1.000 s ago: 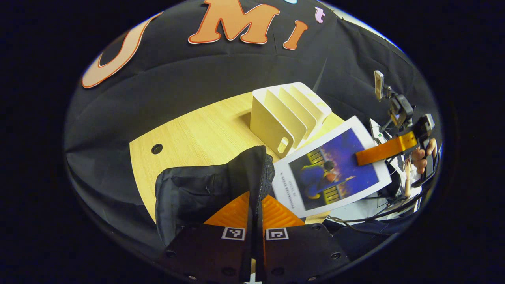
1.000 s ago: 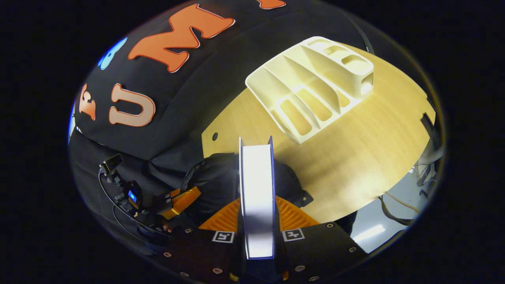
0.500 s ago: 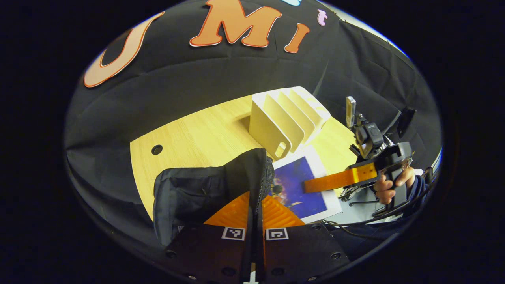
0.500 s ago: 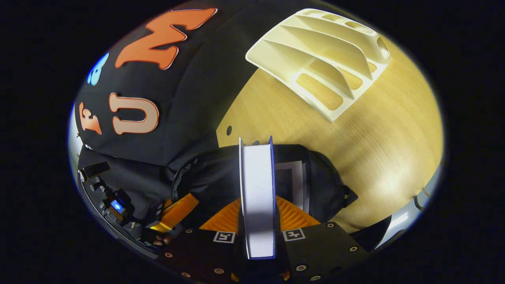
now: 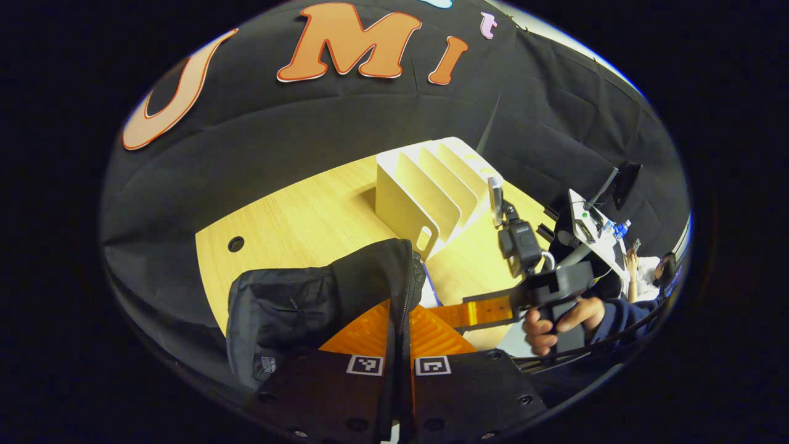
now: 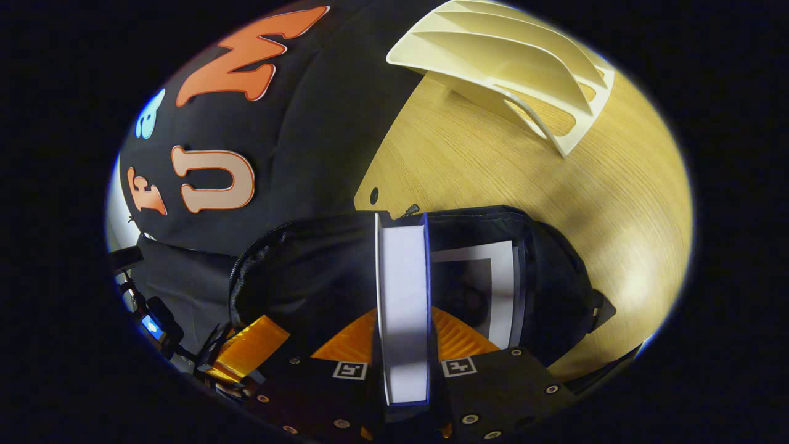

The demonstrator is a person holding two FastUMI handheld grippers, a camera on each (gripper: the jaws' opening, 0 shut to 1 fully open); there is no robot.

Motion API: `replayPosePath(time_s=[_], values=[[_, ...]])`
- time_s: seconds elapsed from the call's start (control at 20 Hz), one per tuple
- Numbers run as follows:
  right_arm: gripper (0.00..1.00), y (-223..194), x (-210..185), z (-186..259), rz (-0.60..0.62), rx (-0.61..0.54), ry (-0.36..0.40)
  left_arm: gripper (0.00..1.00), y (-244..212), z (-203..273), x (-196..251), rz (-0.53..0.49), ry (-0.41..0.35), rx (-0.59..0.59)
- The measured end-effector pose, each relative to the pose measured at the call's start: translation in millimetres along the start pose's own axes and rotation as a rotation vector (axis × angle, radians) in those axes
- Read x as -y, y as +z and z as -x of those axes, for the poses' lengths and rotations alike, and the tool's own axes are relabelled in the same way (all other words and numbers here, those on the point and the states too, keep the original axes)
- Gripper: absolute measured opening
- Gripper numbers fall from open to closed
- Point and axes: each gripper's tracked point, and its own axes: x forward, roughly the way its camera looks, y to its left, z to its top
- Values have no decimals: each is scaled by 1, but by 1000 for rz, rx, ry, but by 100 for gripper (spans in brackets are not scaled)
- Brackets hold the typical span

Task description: Open the schoolbag, grab two books from the bookshelf and put them into the schoolbag.

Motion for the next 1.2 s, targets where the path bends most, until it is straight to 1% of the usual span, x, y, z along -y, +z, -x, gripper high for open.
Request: replayPosePath(time_s=[0.05,0.1,0.2,0.25,0.3,0.35,0.4,0.45,0.5,0.55,0.65,0.75,0.85,0.9,1.0,1.05,1.1,1.15,1.2], values=[[41,-5,2,-7,-7,-3,5,5,1,0,4,1,-8,2],[29,-8,2,-15,-12,-16,13,5,2,-1,6,3,-13,4],[30,-15,3,-25,-5,-34,10,5,2,-4,8,4,-23,5],[33,-19,6,-29,3,-56,-16,5,2,-7,6,16,-23,5],[34,-21,13,-30,10,-74,-59,5,-3,-8,4,36,-26,3],[41,-24,24,-27,31,-96,-117,5,-6,-8,2,50,-27,4],[46,-25,37,-23,67,-116,-183,5,-7,-9,-2,59,-19,5],[54,-19,49,-16,117,-119,-244,5,-9,-10,-6,60,-3,3],[41,-14,60,-9,166,-116,-293,5,-13,-11,-10,67,16,0],[52,-7,64,-2,191,-115,-305,5,-15,-13,-10,72,25,-5],[52,6,53,16,192,-106,-274,5,-20,-21,-4,87,29,-15],[52,24,51,35,235,-76,-274,6,-25,-31,5,88,35,-34],[55,45,55,58,311,-42,-292,12,-31,-44,12,84,67,-52],[57,55,58,69,339,-34,-300,21,-36,-53,17,89,84,-60],[59,72,67,92,380,-30,-315,45,-48,-72,34,132,96,-101],[62,83,70,101,404,-20,-317,49,-52,-82,44,149,103,-117],[63,94,73,111,425,-9,-326,58,-56,-88,50,157,122,-131],[69,105,77,120,447,0,-335,60,-57,-94,53,163,149,-140],[74,117,77,128,463,12,-337,67,-55,-97,56,177,171,-138]])
